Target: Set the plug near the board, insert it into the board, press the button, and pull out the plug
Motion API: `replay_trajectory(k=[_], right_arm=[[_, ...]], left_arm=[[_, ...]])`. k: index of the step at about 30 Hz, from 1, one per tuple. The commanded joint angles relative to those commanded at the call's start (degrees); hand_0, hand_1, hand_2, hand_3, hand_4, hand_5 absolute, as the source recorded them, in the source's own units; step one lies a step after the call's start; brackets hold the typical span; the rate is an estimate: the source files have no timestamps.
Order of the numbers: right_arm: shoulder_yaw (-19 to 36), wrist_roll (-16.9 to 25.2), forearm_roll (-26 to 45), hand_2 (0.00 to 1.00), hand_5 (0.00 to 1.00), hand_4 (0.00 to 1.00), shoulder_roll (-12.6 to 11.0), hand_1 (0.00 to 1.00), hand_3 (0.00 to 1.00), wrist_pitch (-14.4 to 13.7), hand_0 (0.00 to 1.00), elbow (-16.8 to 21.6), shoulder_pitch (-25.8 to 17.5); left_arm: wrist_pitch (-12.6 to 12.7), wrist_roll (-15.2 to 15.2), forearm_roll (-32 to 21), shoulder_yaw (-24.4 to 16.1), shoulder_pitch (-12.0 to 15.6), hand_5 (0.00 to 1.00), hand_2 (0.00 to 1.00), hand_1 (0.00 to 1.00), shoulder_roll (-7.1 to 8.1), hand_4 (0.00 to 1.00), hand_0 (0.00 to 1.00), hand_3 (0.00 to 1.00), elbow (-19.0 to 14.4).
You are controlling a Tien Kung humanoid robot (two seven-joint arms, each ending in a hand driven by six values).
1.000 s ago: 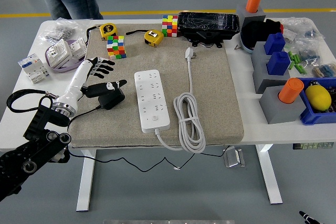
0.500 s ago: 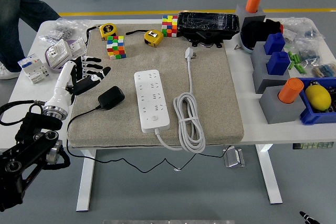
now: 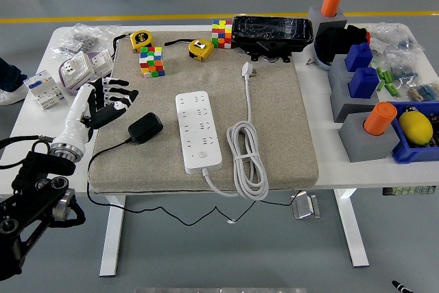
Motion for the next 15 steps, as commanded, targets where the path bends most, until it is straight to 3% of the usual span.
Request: replay_trajectory(k=[15], right_arm=[[-1.6, -0.6, 0.8, 0.651, 0.490, 0.947, -0.8, 0.644, 0.554, 0.2, 0.611, -0.6, -0.9]], left_arm=[[-0.8, 1.5, 0.8, 0.5, 2.7, 0.315, 0.507, 0.431, 1.15, 0.818, 0.387, 0.543, -1.1]])
